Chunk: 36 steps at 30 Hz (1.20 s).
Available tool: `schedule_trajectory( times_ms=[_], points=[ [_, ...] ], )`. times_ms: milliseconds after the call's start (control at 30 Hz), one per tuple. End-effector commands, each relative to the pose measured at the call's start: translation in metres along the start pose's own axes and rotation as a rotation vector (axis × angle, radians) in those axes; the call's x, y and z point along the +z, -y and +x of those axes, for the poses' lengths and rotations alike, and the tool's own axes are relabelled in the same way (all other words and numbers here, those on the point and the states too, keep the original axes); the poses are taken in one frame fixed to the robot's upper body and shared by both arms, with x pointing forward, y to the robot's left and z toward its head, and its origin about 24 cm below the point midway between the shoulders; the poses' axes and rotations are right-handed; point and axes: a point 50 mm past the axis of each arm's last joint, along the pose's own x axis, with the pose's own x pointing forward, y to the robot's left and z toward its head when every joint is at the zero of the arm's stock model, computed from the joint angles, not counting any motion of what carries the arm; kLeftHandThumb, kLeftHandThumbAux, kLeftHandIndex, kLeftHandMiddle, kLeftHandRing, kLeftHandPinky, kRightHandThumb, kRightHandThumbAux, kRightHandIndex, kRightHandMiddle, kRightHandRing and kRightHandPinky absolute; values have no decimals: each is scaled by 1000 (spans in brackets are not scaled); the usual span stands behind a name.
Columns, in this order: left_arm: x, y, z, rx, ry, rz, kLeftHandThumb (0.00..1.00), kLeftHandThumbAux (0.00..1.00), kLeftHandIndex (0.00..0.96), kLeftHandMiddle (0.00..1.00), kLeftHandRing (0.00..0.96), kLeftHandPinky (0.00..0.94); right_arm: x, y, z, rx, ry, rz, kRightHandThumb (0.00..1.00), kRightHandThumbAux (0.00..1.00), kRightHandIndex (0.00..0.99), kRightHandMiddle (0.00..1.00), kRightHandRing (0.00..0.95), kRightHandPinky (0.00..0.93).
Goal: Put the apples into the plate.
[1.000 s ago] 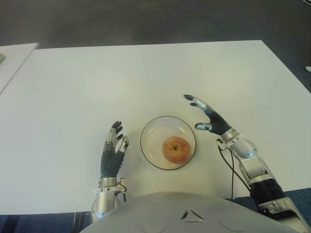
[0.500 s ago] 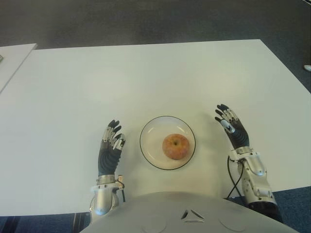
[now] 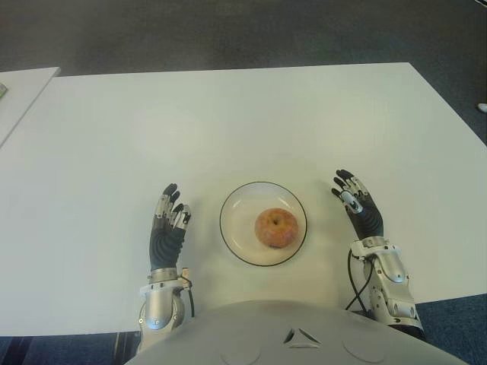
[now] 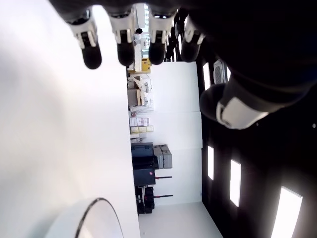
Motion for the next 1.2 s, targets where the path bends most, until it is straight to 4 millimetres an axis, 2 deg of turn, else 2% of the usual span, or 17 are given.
schedule_trajectory(
  times_ms=[33,200,533,1200],
  points=[
    [-7,-3,-2,7,-43,10,98,541,82,65,72,120,-5,-5,-5,17,-21,-13,164,522,138,92,45,63],
    [-8,-5,-3,14,-46,14,102,546,84,67,79,136,-10,-9,-7,33,-33,-16,155,543,116,80,36,50],
    [-10,-7,-6,3,-68,23,97,552,81,67,73,109,-20,-15,-11,65,-43,9,167,583,93,80,42,66],
    [-16,-3,-10,-43,-94,34,94,549,79,77,84,127,-24,-23,-15,75,-39,7,160,603,75,88,50,73]
  ],
)
